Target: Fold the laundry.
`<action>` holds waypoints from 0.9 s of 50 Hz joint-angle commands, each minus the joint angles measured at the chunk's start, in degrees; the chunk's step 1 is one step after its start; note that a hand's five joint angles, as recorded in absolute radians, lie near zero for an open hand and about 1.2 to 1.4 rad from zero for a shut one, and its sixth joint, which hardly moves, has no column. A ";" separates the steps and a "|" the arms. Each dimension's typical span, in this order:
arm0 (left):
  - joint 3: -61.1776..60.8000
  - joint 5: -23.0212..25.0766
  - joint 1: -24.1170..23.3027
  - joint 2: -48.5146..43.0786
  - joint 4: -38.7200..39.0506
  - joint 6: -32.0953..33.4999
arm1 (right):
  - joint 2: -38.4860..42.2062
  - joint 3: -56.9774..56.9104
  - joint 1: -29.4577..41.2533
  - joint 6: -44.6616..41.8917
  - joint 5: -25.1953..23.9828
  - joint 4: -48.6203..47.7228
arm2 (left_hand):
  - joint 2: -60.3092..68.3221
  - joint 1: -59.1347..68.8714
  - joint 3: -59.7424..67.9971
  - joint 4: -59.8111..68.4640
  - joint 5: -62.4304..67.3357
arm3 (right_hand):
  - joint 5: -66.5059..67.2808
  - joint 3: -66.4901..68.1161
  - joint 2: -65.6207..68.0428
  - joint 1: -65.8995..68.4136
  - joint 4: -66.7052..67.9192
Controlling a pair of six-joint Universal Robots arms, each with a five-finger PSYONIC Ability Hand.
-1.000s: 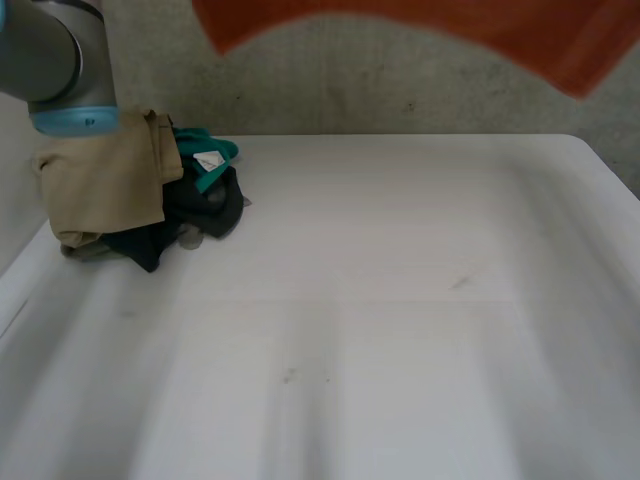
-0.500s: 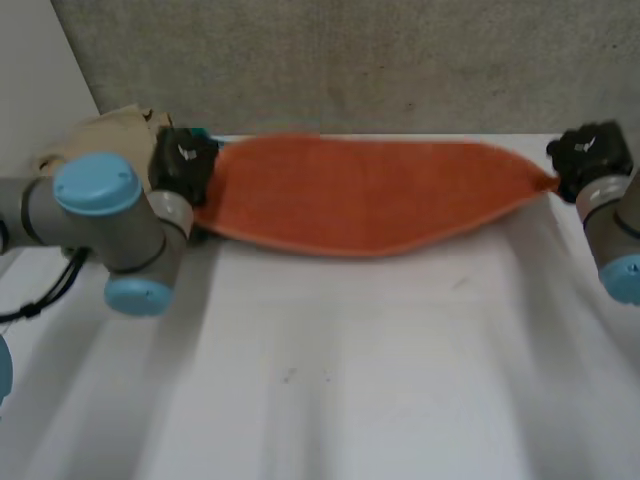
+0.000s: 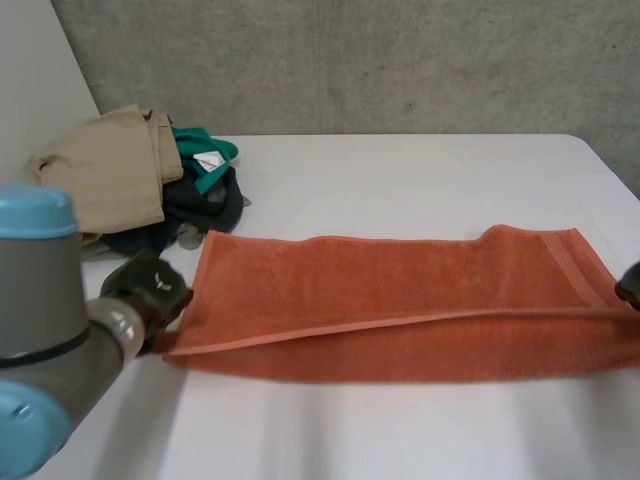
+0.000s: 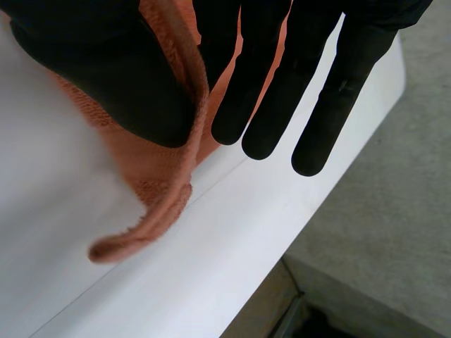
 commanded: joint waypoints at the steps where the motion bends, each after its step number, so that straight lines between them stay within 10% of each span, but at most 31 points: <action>1: 14.52 -1.42 -0.17 -12.94 6.38 -3.92 | 9.16 -8.48 6.03 6.55 0.25 -6.41 | 11.34 14.30 11.59 11.17 12.80 | 11.28 11.76 12.78 16.05 11.17; 27: 45.83 -7.58 -1.67 -38.62 15.78 -7.01 | 33.60 -33.10 9.73 7.52 2.54 -22.77 | 11.34 14.30 11.59 11.17 12.80 | 11.28 11.76 12.78 16.05 11.17; 29: 45.66 -8.36 -2.19 -38.53 19.28 -7.09 | 33.70 -33.36 9.91 8.57 2.98 -23.64 | 11.34 14.30 11.59 11.17 12.80 | -4.85 -4.37 -3.35 -0.08 -4.96; 31: 44.52 -8.72 -2.63 -38.09 21.41 -6.92 | 33.35 -33.02 10.17 9.19 3.59 -24.43 | -53.02 -50.06 -52.77 -53.19 -51.56 | -58.72 -58.24 -57.22 -53.95 -58.83; 32: 43.64 -8.63 -3.07 -38.09 22.46 -6.66 | 32.65 -32.84 10.61 9.97 4.20 -24.61 | -58.66 -55.70 -58.41 -58.83 -57.20 | -58.72 -58.24 -57.22 -53.95 -58.83; 33: 41.72 -8.37 -3.77 -37.74 24.21 -6.48 | 32.12 -32.75 10.87 10.41 4.38 -24.61 | -43.46 -40.50 -43.21 -43.63 -42.00 | -58.72 -58.24 -57.22 -53.95 -58.83; 45: 26.69 -8.37 -5.01 -18.44 39.17 -7.27 | 13.41 -20.28 7.72 24.39 -1.13 -15.68 | -58.66 -55.70 -58.41 -58.83 -57.20 | -58.72 -58.24 -57.22 -53.95 -58.83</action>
